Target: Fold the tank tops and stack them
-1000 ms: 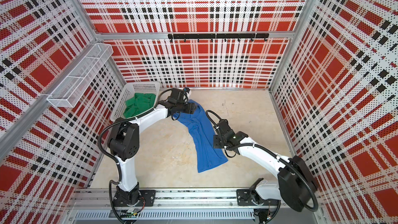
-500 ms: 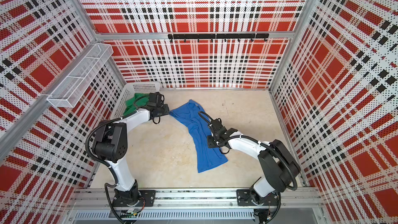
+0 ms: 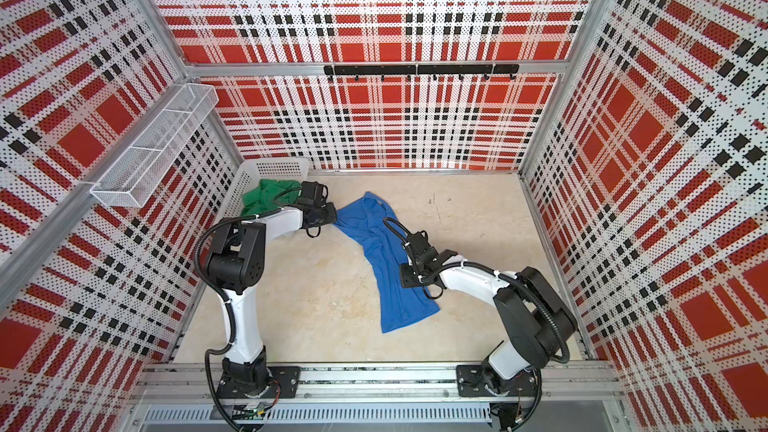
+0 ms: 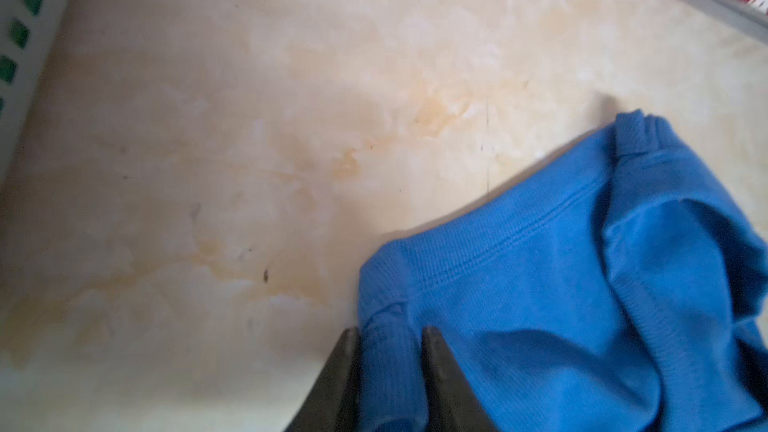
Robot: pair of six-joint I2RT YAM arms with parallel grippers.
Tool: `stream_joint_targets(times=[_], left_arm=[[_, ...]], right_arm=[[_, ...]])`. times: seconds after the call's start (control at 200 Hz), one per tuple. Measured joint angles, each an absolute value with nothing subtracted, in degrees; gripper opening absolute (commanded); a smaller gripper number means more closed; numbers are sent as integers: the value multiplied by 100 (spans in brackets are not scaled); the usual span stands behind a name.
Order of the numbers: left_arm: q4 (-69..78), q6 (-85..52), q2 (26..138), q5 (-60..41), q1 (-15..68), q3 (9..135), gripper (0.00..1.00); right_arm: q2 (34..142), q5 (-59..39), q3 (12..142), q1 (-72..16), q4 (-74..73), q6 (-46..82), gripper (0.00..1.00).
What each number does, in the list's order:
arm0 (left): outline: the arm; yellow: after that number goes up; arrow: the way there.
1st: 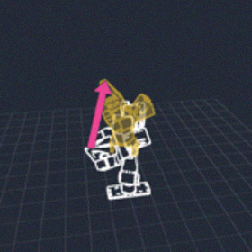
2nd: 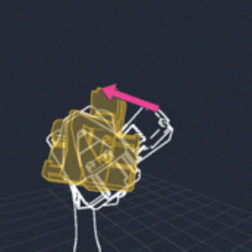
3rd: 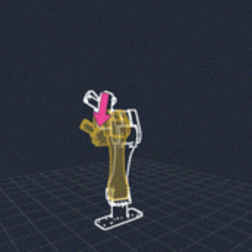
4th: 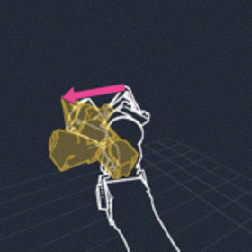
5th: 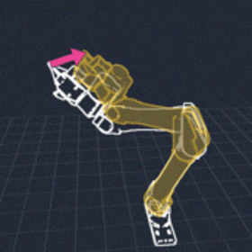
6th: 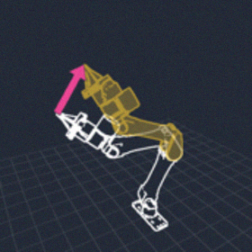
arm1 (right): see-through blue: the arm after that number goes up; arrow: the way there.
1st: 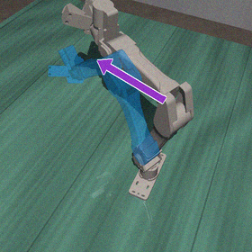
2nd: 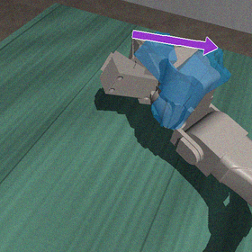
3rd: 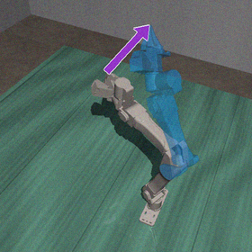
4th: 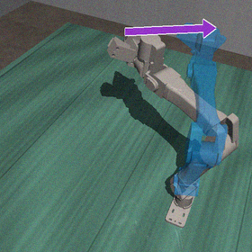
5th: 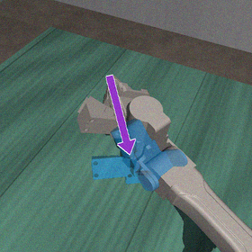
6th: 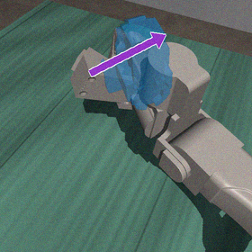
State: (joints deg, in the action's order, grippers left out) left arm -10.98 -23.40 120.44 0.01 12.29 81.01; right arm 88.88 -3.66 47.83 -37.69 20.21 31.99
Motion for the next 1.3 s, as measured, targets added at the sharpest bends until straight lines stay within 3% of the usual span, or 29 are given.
stream_joint_targets(times=[0.155,0.546,0.651,0.757,0.927,1.067,1.122,1.298], left_arm=[[-1120,-2373,12112,-43,1232,8383,0],[-1498,-2353,13386,-154,1243,10488,0],[-1691,-2355,13887,-178,1267,11054,6],[-1905,-2357,14322,-250,1310,11533,19],[-1922,-2353,14597,-364,1413,12046,68],[-1859,-2143,14597,-368,1588,12088,95],[-1798,-2069,14536,-351,1625,11994,100],[-1767,-1852,13666,-239,1697,11002,98]], right_arm=[[8971,-414,4633,-3769,1905,3116,38],[8958,-506,4163,-4331,1234,3555,35],[8943,-515,4047,-4639,1026,3800,35],[8890,-543,3905,-4842,790,4069,36],[8831,-683,3874,-5019,696,4370,42],[8753,-891,3898,-5006,812,4508,50],[8698,-976,3924,-4919,934,4517,53],[8353,-1144,3959,-4375,1374,4429,58]])
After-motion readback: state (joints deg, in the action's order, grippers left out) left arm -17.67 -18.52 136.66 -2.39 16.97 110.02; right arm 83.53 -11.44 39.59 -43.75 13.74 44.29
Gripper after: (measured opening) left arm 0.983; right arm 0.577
